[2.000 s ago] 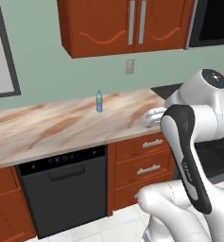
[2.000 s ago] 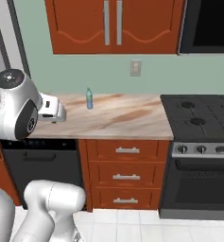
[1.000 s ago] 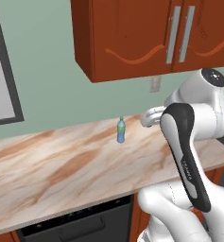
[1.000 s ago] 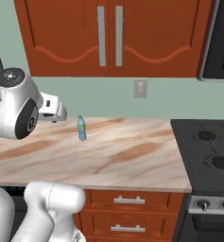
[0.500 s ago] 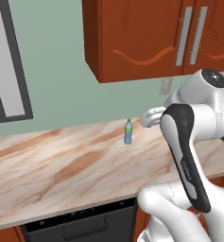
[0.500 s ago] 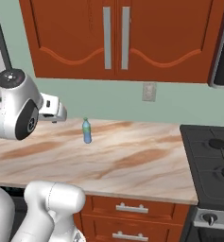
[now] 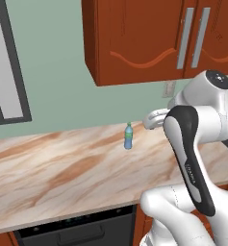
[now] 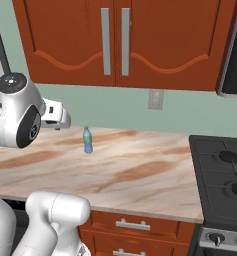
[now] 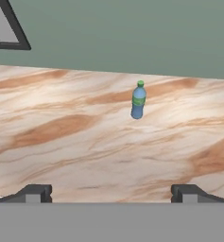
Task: Move the drinks to the dining counter.
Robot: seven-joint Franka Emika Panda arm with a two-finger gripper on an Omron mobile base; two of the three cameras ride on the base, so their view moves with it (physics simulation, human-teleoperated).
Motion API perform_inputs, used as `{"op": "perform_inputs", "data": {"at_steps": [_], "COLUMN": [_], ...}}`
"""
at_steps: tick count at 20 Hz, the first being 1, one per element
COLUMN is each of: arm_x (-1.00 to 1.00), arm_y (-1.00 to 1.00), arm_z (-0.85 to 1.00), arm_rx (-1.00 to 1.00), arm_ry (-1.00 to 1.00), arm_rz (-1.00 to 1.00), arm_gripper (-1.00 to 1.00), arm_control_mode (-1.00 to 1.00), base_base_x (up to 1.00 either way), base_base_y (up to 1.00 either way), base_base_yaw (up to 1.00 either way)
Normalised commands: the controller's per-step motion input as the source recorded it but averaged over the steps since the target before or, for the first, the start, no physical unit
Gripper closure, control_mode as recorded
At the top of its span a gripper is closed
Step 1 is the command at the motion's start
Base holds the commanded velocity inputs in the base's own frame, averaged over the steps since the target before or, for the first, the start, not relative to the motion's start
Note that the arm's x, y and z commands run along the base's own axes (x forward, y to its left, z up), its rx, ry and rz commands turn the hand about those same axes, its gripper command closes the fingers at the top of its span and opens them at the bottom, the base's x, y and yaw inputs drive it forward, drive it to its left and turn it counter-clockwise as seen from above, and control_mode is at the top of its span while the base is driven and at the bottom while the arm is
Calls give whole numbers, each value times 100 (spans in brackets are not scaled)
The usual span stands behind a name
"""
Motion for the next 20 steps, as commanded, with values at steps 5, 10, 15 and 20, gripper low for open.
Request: {"op": "perform_inputs", "data": {"at_steps": [5, 10, 15, 20], "arm_x": [0, 0, 0, 3], "arm_y": [0, 0, 0, -6], "arm_z": [0, 0, 0, -1], "arm_rx": [0, 0, 0, 2], "arm_ry": [0, 0, 0, 0], "arm_rz": [0, 0, 0, -3], "arm_gripper": [-100, -100, -100, -100], "arm_control_mode": [100, 100, 100, -100], "base_base_x": [90, 78, 71, 33], "base_base_y": [10, -27, -3, 0], "base_base_yaw": [0, -6, -24, -9]}}
